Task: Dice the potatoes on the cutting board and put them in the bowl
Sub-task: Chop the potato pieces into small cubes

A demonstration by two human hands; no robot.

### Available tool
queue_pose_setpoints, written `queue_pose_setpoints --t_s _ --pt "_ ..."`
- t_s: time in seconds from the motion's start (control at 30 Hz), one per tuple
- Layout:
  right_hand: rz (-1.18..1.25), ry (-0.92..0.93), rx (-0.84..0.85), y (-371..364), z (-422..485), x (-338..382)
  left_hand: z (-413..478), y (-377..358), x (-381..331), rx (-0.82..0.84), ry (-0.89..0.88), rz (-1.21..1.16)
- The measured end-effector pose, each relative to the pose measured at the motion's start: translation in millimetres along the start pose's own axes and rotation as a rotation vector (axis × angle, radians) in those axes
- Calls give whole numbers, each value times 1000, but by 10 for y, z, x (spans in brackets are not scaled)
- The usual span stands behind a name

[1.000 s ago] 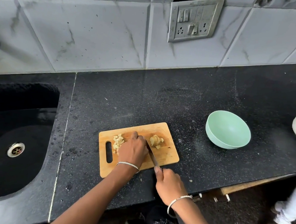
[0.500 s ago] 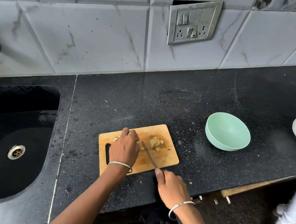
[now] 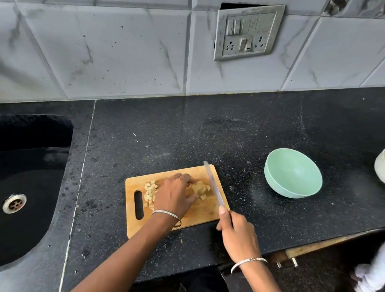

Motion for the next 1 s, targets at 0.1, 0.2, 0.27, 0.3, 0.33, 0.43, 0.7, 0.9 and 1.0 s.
queue_pose_setpoints --t_s 0.1,0.2,0.27,0.3,0.33,0.43,0.7,0.9,1.0 --pt "14 4 -3 -19 -21 -6 44 -34 -41 0 -36 -18" --pt "1 5 10 -68 -57 -47 57 -36 -43 -5 -30 -56" --pt "-33 9 16 -85 -70 -64 57 -27 -42 -2 -23 -86" --pt "-51 15 16 -94 -74 -69 56 -21 -38 3 -18 -100" --pt "-64 18 19 -104 -75 -73 54 -12 -32 7 -11 -113" --pt "-80 18 28 -109 -76 -71 47 4 3 6 10 -149" --pt "-100 60 35 -131 -59 -34 29 4 51 -4 24 -191" --pt "-165 46 49 -201 -68 -61 25 -1 45 -3 29 -181" --pt "-175 41 43 -218 -69 -69 18 -5 46 -11 36 -195"
Point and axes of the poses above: each hand's wrist, its own z-axis towards the middle knuckle, its own y-axis out of the back of the hand, x = y × z, the point moved 5 cm from there along z, towards the middle knuckle, and after that the axes turned 4 degrees about -z, right-handed, at the moved point
